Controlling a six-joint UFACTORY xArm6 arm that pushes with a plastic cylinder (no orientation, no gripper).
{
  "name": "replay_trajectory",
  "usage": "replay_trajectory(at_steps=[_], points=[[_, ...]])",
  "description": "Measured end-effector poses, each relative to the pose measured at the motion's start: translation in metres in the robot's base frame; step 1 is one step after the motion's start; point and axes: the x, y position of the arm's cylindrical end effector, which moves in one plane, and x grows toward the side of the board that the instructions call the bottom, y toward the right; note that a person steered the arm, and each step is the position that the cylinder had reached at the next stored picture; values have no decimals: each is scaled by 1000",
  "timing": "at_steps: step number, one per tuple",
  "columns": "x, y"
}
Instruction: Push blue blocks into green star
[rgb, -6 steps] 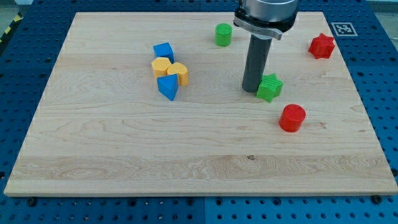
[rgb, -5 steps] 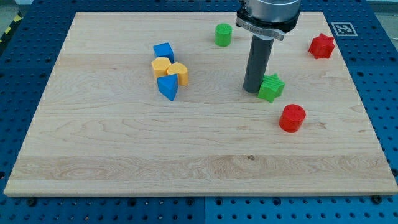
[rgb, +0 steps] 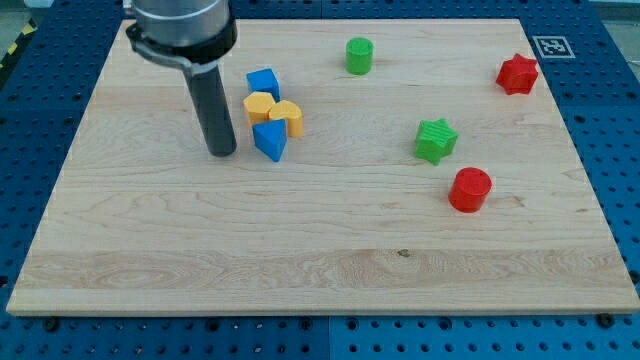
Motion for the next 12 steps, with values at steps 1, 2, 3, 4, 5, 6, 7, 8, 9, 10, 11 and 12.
replay_trajectory(at_steps=[1,2,3,4,5,6,7,8,9,10,11,12], points=[[-3,-1],[-12,25],[-13,66],[4,91],[14,94],[14,109],[16,137],[25,162],[27,181],[18,189],[9,194],[23,166]])
